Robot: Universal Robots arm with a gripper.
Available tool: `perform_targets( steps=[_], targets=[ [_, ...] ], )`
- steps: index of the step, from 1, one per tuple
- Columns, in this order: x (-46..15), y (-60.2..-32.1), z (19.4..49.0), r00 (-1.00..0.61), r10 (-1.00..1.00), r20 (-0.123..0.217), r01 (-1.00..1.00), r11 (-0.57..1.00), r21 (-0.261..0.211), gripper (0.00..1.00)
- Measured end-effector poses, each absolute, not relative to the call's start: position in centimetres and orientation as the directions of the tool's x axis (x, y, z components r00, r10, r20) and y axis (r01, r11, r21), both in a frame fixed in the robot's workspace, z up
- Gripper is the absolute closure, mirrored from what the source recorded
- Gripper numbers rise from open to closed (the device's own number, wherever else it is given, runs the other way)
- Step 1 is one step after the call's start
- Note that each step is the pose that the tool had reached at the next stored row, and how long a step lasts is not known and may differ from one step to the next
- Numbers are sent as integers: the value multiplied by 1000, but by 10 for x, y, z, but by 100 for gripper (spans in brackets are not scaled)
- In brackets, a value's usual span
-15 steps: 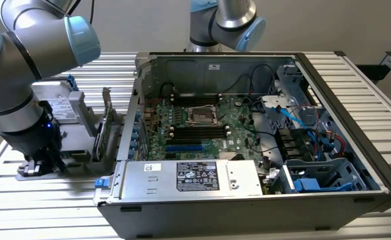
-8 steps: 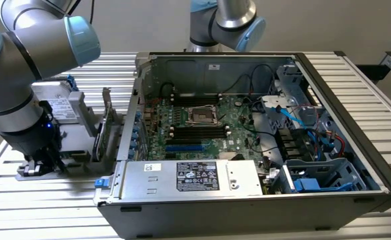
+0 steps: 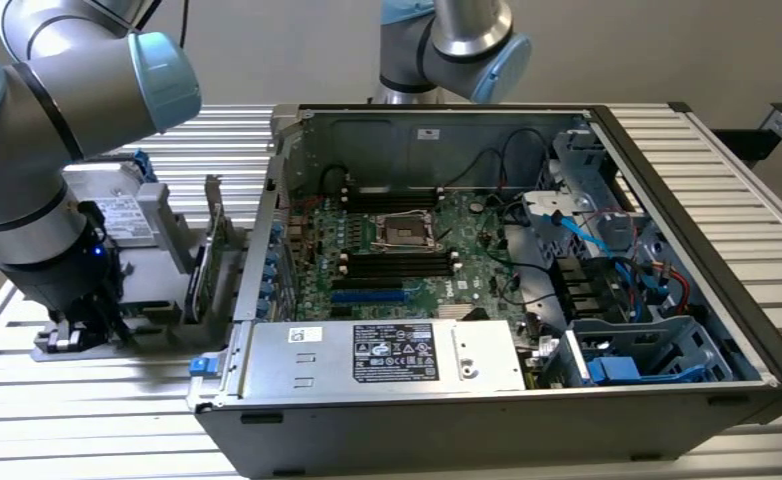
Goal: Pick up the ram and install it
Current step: 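Pick up the ram and move it above insertion slot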
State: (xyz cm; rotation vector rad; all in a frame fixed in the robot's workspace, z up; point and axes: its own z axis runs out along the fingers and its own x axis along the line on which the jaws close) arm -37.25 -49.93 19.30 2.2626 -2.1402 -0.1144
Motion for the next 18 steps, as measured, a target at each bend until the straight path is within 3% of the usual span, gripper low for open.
perform_targets(
  steps=[18],
  targets=[
    [-373, -499, 205, 54, -998, -36, -996, -57, 69, 86]
  ],
)
